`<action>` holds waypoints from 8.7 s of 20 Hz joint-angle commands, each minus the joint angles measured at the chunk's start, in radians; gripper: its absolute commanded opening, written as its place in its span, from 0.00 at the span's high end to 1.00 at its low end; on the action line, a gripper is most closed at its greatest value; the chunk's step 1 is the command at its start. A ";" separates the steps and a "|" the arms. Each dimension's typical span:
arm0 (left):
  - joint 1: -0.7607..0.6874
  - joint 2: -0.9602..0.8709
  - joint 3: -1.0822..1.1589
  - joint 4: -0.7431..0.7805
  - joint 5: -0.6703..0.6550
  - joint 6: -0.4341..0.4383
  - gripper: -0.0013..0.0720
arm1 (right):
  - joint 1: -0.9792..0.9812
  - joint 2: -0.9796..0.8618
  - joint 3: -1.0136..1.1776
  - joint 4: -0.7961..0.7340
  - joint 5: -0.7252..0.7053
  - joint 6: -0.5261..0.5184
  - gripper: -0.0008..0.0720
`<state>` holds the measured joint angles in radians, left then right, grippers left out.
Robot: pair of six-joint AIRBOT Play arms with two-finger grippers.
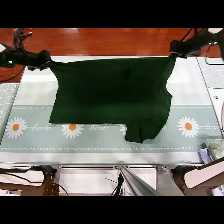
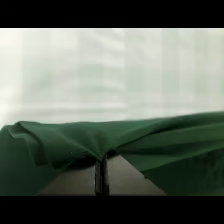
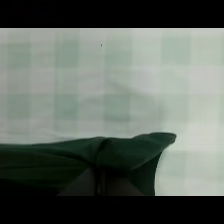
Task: Fold the shirts.
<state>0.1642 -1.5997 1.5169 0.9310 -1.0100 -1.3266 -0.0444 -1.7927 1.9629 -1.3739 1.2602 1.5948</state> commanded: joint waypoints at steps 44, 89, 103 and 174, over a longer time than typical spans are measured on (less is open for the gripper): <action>0.304 0.051 -0.578 0.010 -0.272 0.110 0.16 | -0.234 0.509 -0.864 0.298 -0.031 -0.287 0.32; 0.141 0.056 -0.252 -0.416 0.107 0.356 0.96 | -0.073 0.360 -0.747 0.570 -0.659 -0.273 0.95; 0.101 -0.132 -0.168 -0.415 0.086 0.387 0.13 | -0.100 0.174 -0.666 0.460 -0.692 -0.356 0.36; -0.687 -0.073 -0.349 -0.572 0.119 0.220 0.96 | 0.233 0.881 -0.668 0.033 0.069 0.167 0.95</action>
<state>-0.6071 -1.7107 1.1683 0.3714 -0.8810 -1.1347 0.1879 -0.9051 1.2957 -1.3258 1.3460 1.7737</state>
